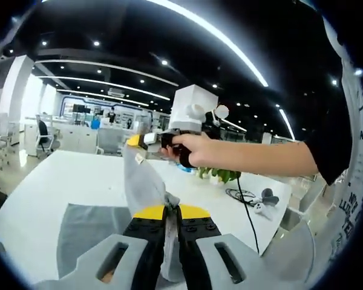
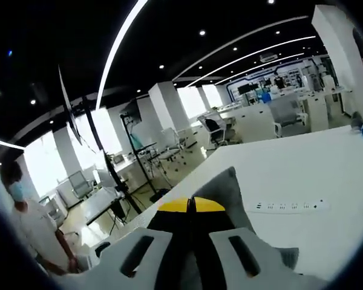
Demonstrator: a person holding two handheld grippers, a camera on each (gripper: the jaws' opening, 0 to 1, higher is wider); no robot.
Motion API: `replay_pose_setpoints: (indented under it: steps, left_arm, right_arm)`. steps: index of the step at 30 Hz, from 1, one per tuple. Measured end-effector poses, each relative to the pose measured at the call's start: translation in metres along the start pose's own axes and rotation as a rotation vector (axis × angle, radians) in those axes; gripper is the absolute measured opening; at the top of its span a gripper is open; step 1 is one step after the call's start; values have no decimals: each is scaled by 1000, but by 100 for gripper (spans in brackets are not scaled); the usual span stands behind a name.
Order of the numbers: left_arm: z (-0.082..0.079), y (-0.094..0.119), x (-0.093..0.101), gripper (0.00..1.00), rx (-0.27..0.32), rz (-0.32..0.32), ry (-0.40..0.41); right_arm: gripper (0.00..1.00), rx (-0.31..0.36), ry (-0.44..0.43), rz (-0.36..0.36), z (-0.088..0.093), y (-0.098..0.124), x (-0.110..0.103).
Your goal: Fold the towel on the table until its edges align and the towel forms a compact rectangular stack.
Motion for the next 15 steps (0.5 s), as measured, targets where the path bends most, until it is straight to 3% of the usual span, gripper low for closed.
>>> replay_pose_setpoints:
  steps: [10, 15]
  left_arm:
    - [16, 12, -21, 7, -31, -65, 19]
    - [27, 19, -37, 7, -44, -116, 67]
  right_arm:
    - [0, -52, 31, -3, 25, -27, -16]
    - [0, -75, 35, -4, 37, -41, -22]
Point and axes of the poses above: the point that each gripper's makers call its tool centre point, and the gripper's own axes: y roughly backward along the fingers, x roughly to its right, z roughly out of its underside, the point moved 2 cm from there along y, roughly backward along the fingers
